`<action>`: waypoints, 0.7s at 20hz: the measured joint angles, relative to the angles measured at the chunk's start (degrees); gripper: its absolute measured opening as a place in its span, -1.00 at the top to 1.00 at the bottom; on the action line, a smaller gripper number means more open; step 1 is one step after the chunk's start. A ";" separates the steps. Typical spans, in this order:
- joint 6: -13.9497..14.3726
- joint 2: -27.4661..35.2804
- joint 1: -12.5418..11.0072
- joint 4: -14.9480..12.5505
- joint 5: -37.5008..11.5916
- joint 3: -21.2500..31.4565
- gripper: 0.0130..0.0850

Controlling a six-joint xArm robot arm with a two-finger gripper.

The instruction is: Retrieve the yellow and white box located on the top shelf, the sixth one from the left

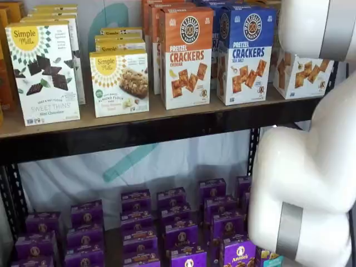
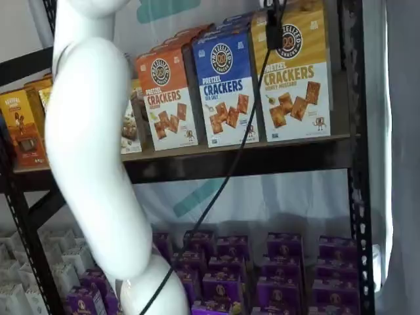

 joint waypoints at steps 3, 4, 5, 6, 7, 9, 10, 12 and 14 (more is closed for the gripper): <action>-0.67 -2.30 -0.65 -0.29 0.80 2.00 -0.33; -0.89 -3.31 -0.77 -0.55 1.00 2.97 -0.33; -1.05 -4.42 -0.83 -0.81 1.10 4.09 -0.33; -1.12 -5.71 -0.80 -1.07 1.16 5.46 -0.33; -1.10 -6.51 -0.67 -1.30 1.18 6.32 -0.33; -0.75 -8.28 -0.11 -1.83 1.42 8.20 -0.33; -0.40 -9.33 0.38 -2.17 1.64 9.30 -0.33; 0.36 -10.91 1.32 -2.75 2.06 10.98 -0.33; 1.21 -12.35 2.38 -3.35 2.46 12.46 -0.33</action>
